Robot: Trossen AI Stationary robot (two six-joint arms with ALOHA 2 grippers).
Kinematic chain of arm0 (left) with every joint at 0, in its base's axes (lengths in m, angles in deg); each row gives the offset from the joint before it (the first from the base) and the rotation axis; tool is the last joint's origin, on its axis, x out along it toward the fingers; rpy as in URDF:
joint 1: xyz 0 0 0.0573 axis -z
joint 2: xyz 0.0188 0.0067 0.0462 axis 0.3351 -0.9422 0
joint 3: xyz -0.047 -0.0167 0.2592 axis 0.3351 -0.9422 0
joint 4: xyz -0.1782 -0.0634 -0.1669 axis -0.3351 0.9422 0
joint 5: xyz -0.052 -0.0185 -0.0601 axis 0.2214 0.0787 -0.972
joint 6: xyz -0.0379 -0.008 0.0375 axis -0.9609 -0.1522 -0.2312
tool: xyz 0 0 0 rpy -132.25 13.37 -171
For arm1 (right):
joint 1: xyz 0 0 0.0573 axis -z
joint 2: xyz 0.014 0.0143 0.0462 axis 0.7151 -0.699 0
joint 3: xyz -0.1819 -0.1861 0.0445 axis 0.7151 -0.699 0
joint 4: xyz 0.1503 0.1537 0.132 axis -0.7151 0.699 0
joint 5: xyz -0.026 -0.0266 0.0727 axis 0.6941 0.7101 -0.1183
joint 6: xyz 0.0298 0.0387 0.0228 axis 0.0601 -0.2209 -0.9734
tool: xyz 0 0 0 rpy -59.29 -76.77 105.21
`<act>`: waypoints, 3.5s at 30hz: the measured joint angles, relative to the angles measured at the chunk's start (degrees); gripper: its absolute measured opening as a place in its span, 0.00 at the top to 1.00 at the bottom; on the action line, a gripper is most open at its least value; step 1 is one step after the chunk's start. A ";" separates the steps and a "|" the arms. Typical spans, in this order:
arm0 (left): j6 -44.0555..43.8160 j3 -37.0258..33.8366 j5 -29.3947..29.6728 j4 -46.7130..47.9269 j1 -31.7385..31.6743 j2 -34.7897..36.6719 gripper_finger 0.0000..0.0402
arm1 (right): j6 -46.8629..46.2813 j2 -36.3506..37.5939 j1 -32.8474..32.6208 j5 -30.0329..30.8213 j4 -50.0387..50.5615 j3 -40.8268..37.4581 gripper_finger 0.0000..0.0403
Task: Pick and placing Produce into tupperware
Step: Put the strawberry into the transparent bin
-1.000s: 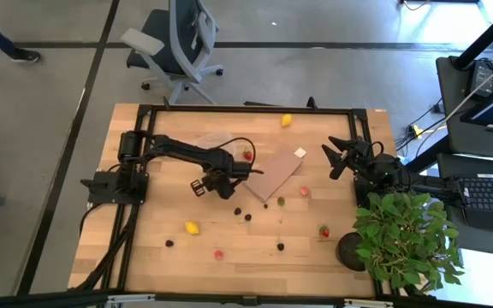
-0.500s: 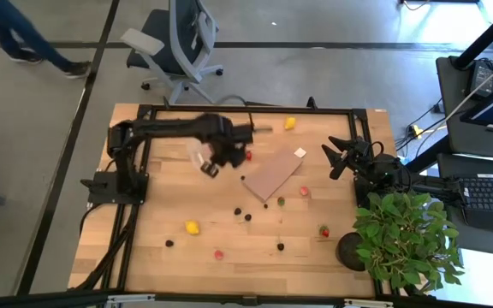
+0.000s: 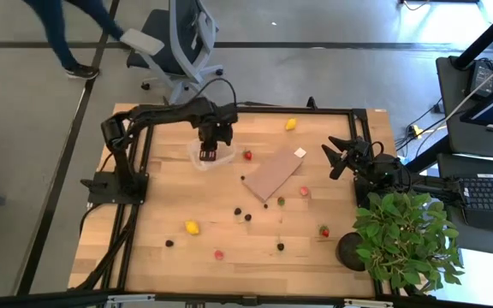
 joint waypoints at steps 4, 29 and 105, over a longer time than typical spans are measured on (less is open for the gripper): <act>-2.53 -3.12 0.55 -2.36 0.02 -0.02 0.74 | 0.04 0.00 0.00 -0.02 0.01 0.00 0.42; -4.04 3.73 0.64 -1.97 -0.68 -0.02 0.39 | 0.04 0.00 0.00 -0.02 0.00 0.00 0.42; 11.05 18.62 2.00 -14.22 8.96 -23.63 0.34 | 0.28 0.00 0.00 0.00 0.02 0.00 0.42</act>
